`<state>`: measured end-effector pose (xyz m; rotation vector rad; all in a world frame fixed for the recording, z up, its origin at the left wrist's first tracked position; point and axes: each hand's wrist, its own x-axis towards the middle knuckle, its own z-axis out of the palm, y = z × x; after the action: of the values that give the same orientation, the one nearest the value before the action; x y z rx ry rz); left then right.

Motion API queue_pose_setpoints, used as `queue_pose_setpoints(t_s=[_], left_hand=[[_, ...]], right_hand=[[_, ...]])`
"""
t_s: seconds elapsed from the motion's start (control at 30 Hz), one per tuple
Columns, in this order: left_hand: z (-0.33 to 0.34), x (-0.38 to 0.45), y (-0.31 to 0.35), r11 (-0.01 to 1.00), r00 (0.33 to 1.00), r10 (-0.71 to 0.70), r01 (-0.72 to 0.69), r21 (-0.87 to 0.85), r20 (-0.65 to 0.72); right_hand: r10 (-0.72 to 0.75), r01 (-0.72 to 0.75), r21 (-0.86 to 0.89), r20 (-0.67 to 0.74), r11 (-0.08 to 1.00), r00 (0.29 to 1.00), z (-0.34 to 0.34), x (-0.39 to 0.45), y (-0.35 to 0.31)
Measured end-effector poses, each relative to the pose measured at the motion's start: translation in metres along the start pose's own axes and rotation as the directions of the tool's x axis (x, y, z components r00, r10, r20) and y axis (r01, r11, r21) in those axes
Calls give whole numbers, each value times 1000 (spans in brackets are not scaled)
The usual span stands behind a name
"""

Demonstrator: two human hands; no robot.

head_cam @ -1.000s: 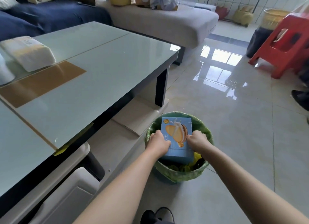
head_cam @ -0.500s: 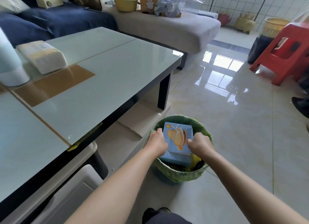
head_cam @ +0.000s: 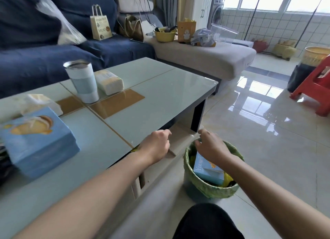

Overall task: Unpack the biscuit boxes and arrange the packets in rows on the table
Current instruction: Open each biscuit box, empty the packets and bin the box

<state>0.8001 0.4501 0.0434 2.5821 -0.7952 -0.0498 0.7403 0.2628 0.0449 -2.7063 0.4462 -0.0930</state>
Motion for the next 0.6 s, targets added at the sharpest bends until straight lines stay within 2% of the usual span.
queue_pose_setpoints(t_s=[0.13, 0.33, 0.47, 0.6], left_hand=[[-49, -39, -19, 998, 993, 6, 2, 71, -119], [-110, -104, -58, 993, 963, -58, 82, 80, -264], [-139, -138, -85, 989, 922, -105, 138, 62, -372], [-157, -162, -112, 982, 868, -157, 188, 19, -471]], right_hand=[[-224, 224, 6, 28, 975, 974, -6, -12, -55], [-508, 509, 10, 80, 861, 858, -5, -23, -140], [-586, 583, 56, 108, 810, 803, 4, -28, -187], [-605, 590, 132, 148, 796, 783, 18, -28, -224]])
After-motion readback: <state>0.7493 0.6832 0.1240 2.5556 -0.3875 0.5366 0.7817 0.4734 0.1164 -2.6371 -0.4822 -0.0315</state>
